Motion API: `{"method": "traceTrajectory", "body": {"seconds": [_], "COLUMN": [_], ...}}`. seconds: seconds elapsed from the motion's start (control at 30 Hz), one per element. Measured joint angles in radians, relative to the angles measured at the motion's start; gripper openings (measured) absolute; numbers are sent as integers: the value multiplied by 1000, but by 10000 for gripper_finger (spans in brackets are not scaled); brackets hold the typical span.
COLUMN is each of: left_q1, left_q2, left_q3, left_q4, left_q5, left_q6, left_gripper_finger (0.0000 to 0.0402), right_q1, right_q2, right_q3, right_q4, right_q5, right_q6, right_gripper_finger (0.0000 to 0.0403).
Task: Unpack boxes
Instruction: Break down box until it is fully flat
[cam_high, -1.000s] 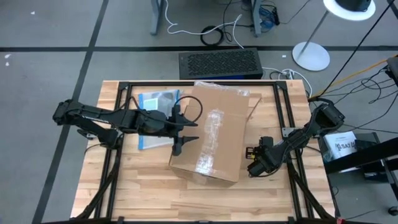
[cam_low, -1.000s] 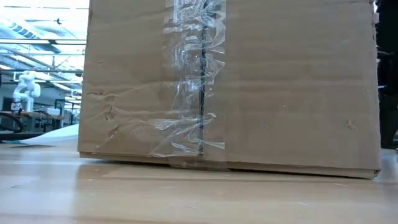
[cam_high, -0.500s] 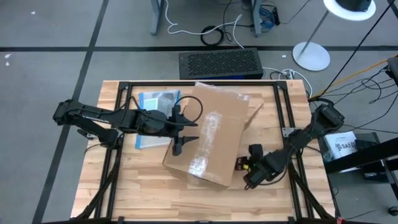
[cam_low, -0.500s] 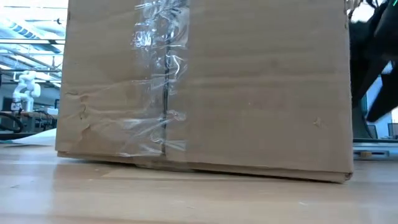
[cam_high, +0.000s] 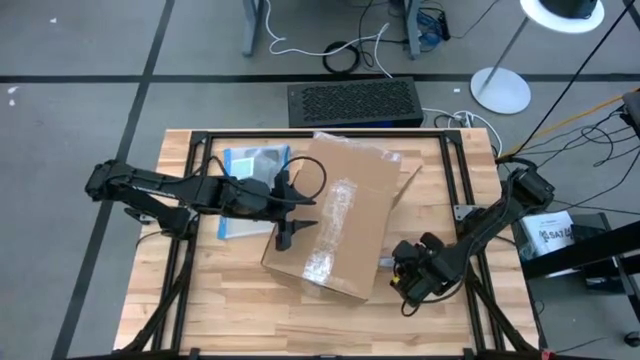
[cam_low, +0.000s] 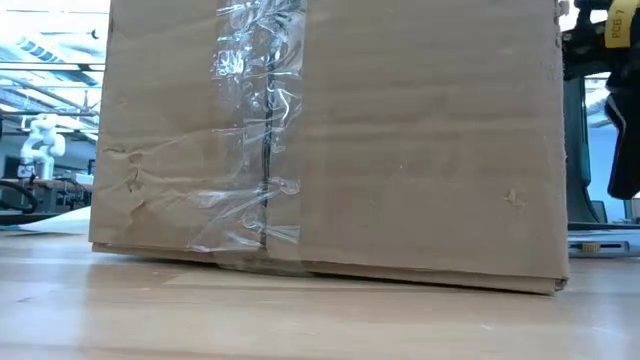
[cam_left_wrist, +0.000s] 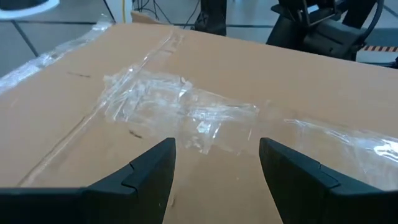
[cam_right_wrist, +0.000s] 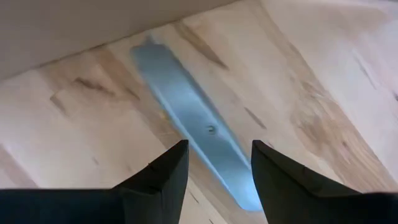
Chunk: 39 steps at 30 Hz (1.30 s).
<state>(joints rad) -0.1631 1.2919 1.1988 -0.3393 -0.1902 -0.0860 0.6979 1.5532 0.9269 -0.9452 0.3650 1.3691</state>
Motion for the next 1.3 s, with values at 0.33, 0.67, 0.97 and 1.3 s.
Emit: {"method": "traceTrajectory", "body": {"seconds": [0.33, 0.67, 0.97, 1.3], "left_q1": [-1, -1, -1, -1], "left_q2": [0, 0, 0, 0], "left_q3": [0, 0, -1, -1], "left_q4": [-15, -15, -14, -11], "left_q5": [0, 0, 0, 0], "left_q6": [-39, -56, -59, -58], "left_gripper_finger": [237, 237, 237, 237], "right_q1": [18, 17, 17, 23], "right_q2": [0, -5, -4, -5], "right_q3": [-92, -234, -260, -194], "right_q4": [148, 370, 451, 407], "right_q5": [-5, -34, -36, -104], "right_q6": [-206, -263, -228, -209], "right_gripper_finger": [164, 164, 121, 121]}}
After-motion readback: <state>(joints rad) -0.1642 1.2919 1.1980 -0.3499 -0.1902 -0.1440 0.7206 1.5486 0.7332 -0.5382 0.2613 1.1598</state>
